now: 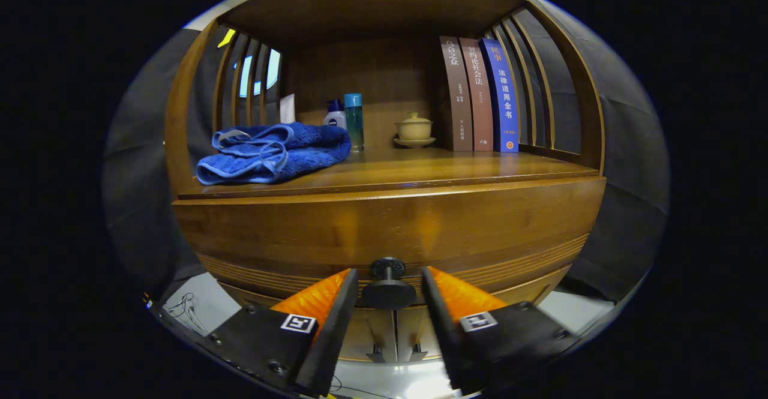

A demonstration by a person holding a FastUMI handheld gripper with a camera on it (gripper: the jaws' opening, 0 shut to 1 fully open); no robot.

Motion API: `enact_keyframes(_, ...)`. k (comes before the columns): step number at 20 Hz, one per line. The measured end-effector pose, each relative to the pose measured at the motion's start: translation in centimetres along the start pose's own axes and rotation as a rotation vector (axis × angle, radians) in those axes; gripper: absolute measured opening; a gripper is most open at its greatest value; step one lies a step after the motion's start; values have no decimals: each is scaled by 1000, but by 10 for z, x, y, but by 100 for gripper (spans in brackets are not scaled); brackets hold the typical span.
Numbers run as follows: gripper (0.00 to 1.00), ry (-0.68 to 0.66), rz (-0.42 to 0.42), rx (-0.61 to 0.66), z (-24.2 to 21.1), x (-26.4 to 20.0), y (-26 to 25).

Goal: Pull open the drawer, take out the items inside it, and place them on the countertop above the cabinet.

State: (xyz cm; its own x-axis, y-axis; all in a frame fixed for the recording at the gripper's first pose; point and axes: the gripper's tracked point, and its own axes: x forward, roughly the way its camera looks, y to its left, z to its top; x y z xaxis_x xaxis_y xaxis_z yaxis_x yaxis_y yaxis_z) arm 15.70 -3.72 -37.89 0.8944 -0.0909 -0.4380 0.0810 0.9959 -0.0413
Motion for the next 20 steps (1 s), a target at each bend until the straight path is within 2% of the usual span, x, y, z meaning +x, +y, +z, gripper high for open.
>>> enact_keyframes(2,51,-4,-12,-17,3,-1,-2)
enact_keyframes(4,43,4,-15,-28,2,0,-3)
enact_keyframes(5,34,12,-15,-39,3,-2,-2)
enact_keyframes(9,34,23,-7,-33,1,-8,-3)
enact_keyframes(20,34,58,-18,-20,-18,-72,-4)
